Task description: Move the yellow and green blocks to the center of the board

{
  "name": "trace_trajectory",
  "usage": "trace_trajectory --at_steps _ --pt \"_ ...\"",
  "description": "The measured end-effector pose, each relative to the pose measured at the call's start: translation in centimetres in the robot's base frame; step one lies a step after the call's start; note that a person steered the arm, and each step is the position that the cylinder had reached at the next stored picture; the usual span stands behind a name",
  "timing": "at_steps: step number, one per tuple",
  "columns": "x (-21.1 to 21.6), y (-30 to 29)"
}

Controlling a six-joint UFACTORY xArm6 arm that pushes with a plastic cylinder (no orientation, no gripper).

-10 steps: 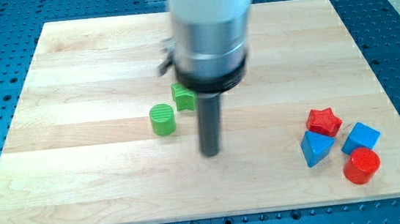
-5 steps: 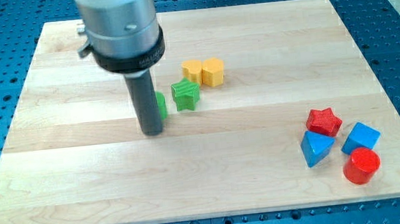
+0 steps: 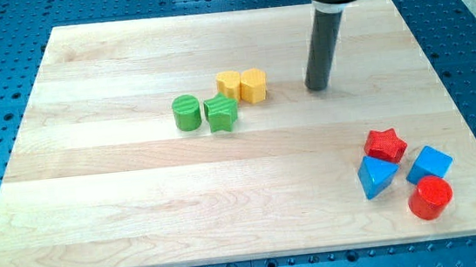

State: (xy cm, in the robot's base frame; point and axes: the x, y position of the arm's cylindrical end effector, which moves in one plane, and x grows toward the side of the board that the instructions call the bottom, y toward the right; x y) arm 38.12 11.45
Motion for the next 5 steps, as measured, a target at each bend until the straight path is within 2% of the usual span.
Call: trace_trajectory --at_steps 4,5 --pt "-0.7 -10.7" --pt "-1.0 -7.4"
